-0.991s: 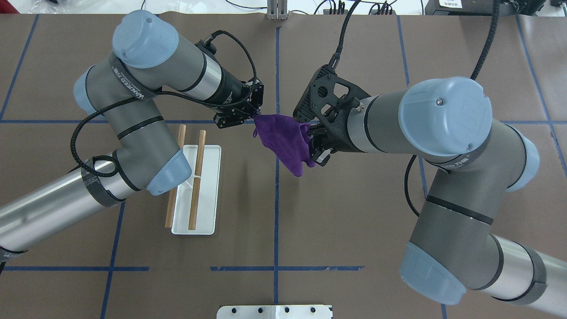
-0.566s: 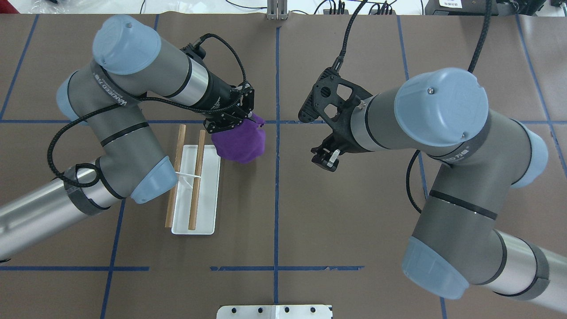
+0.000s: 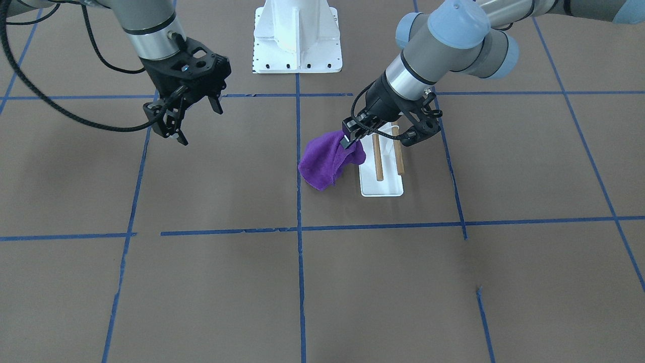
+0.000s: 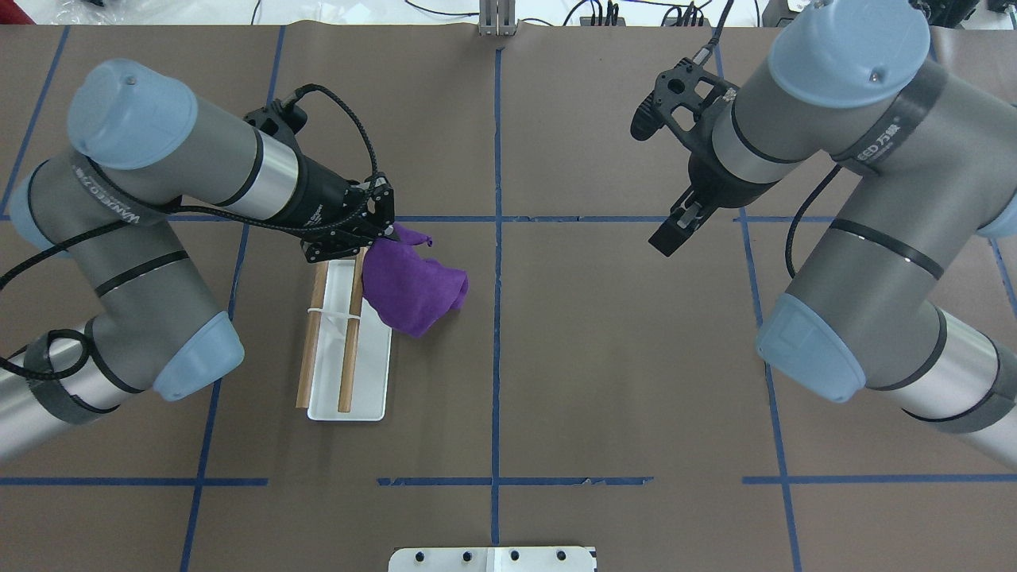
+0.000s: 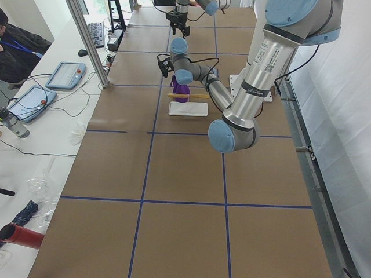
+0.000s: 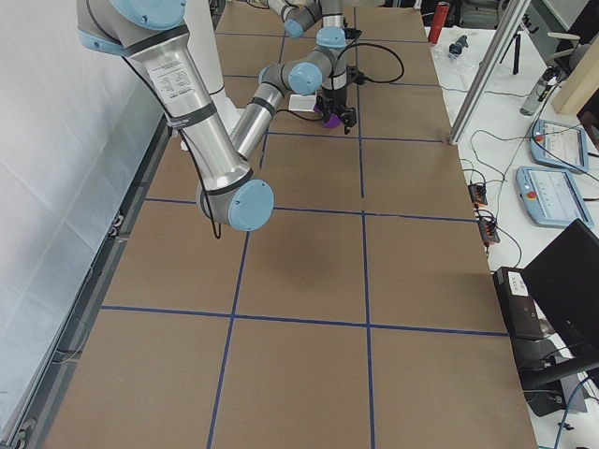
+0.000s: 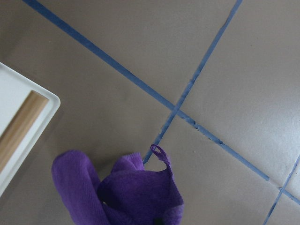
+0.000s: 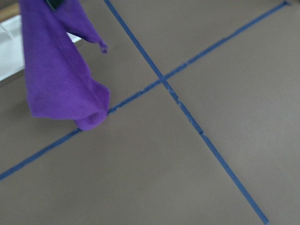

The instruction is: Hang towel on rack

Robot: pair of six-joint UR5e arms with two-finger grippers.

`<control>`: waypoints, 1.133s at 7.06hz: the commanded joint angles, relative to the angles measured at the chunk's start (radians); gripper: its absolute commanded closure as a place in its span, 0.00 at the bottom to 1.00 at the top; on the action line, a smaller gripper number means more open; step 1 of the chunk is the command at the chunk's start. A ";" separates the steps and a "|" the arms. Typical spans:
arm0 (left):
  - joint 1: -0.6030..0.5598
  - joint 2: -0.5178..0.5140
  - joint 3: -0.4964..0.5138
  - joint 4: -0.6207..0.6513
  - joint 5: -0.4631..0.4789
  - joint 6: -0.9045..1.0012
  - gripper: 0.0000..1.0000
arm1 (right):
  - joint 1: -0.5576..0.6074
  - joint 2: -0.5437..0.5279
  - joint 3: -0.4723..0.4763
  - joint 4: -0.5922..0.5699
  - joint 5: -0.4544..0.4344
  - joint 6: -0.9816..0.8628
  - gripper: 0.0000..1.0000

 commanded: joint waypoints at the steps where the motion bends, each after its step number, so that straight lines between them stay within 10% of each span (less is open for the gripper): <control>1: -0.038 0.122 -0.055 0.000 0.000 0.120 1.00 | 0.100 -0.042 -0.076 -0.027 0.029 -0.141 0.00; 8: -0.070 0.259 -0.034 -0.007 0.052 0.339 1.00 | 0.329 -0.128 -0.201 -0.024 0.104 -0.524 0.00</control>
